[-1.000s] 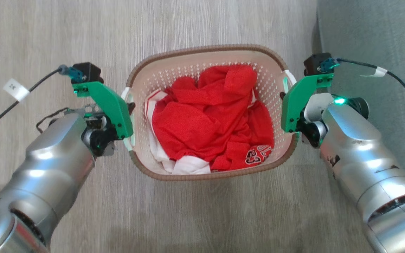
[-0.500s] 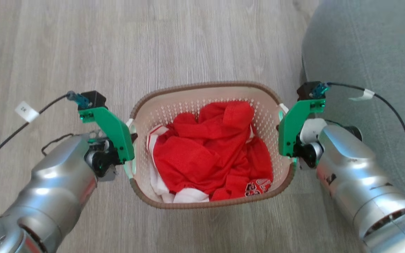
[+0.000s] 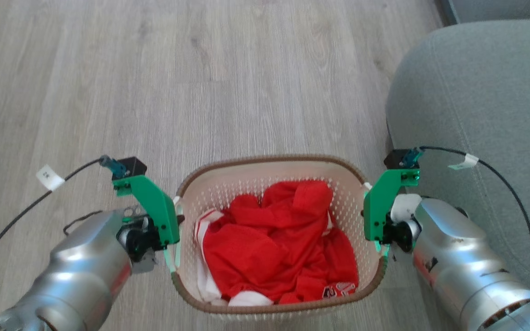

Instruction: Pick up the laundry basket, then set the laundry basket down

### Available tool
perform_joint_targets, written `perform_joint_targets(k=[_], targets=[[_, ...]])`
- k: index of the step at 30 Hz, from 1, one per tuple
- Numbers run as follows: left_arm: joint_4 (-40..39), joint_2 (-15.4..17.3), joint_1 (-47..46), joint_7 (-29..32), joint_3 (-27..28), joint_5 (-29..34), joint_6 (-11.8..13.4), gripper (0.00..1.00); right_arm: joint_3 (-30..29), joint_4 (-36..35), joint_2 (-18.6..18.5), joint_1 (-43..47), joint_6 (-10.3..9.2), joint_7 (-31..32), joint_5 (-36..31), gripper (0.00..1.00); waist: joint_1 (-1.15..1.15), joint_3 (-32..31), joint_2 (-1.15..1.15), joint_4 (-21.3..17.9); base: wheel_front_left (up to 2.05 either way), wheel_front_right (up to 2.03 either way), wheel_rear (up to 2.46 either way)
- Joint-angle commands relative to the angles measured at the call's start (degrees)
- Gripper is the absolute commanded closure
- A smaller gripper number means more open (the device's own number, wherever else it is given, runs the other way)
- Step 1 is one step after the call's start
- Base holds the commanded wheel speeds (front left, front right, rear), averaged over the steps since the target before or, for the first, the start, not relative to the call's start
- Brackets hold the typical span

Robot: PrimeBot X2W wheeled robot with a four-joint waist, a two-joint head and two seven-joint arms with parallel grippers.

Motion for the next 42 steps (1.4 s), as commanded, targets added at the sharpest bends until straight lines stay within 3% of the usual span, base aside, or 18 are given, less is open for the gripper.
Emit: perform_joint_targets(k=[1, 13, 42], targets=[[1.4, 3.9, -3.4, -0.5, 2.3, -0.8, 0.0, 1.0, 0.8, 0.7, -1.7, 1.0, -0.16, 0.7, 0.1, 1.0, 0.01, -1.3, 0.0, 0.0, 0.0, 0.0, 0.0], [2.3, 3.1, -1.5, 0.0, 2.1, -1.3, 0.0, 1.0, 1.6, 0.7, -1.7, 3.0, -0.16, 1.8, 1.4, 1.0, 0.01, -3.7, 0.0, 0.0, 0.0, 0.0, 0.0], [1.7, 3.5, -1.5, -2.4, 2.3, -1.2, 0.0, 1.0, 2.3, 0.7, -1.7, 2.1, -0.16, -0.1, 2.4, 1.0, 0.01, -2.3, 0.0, -0.4, 0.0, 0.0, 0.0]])
